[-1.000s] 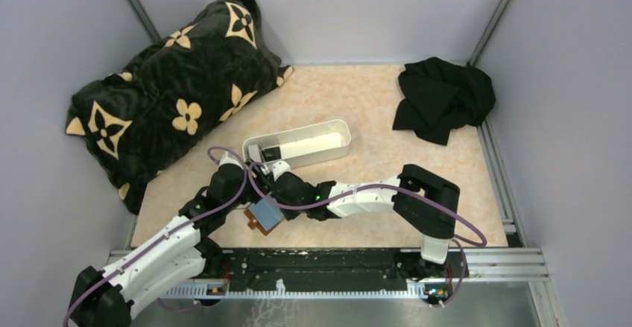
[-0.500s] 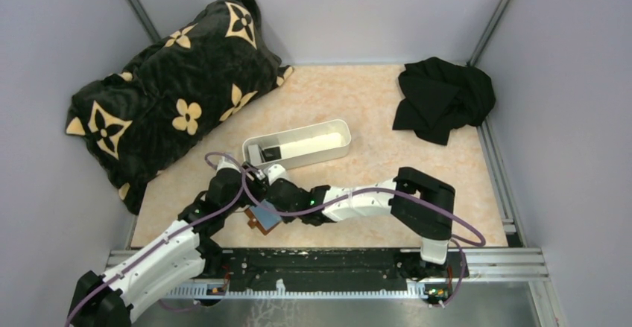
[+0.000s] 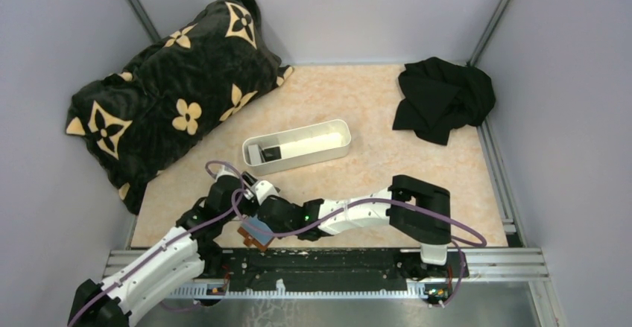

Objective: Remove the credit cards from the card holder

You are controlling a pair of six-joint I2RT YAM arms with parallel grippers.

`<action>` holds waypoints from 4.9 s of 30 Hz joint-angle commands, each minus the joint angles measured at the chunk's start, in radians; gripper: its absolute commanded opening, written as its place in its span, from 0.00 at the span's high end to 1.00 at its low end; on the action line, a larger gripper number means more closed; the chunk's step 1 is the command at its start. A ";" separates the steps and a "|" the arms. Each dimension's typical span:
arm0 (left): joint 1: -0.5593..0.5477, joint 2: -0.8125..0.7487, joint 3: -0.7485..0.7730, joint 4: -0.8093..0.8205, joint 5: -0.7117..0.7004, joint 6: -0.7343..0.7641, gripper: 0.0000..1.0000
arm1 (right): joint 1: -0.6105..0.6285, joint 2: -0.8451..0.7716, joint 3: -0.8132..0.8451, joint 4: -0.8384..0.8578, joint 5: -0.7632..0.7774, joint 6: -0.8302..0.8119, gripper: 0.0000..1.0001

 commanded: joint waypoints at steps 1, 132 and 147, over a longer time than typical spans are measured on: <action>-0.008 -0.017 0.005 -0.130 0.021 0.011 0.38 | 0.007 0.009 0.059 0.079 0.034 -0.018 0.99; 0.000 -0.183 -0.144 0.018 0.078 0.160 1.00 | -0.344 -0.054 -0.005 0.204 -0.219 0.089 1.00; -0.001 -0.109 -0.206 -0.044 0.023 0.097 1.00 | -0.368 -0.070 -0.085 0.290 -0.321 0.147 1.00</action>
